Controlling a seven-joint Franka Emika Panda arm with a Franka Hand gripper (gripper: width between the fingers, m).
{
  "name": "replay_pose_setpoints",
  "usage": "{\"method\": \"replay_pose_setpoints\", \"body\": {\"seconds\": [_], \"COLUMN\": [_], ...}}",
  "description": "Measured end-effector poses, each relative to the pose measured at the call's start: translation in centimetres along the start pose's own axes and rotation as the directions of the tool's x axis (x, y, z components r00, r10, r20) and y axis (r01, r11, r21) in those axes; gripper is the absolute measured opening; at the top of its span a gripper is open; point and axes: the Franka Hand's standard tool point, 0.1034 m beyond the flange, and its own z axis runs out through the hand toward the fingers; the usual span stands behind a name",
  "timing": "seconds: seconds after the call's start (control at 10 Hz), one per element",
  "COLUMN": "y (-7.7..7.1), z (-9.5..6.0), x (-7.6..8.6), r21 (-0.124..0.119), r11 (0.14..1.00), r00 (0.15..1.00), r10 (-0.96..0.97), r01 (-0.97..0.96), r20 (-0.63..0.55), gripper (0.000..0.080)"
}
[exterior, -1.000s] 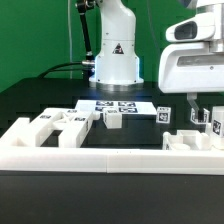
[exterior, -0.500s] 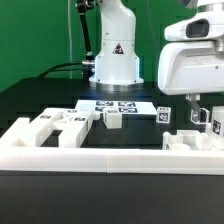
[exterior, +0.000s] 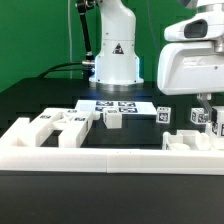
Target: Assemble chair
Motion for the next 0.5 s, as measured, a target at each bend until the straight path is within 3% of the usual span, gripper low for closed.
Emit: {"method": "replay_pose_setpoints", "body": {"seconds": [0.1,0.5], "y": [0.0,0.18], "z": [0.0,0.02], "x": [0.0,0.0], "r21": [0.0,0.013], "r11": [1.0,0.922], "r00": [1.0,0.922], "r10": [0.003,0.387], "r01": [-0.003,-0.387], "r20": [0.0,-0.001], "gripper": [0.0289,0.0289]}}
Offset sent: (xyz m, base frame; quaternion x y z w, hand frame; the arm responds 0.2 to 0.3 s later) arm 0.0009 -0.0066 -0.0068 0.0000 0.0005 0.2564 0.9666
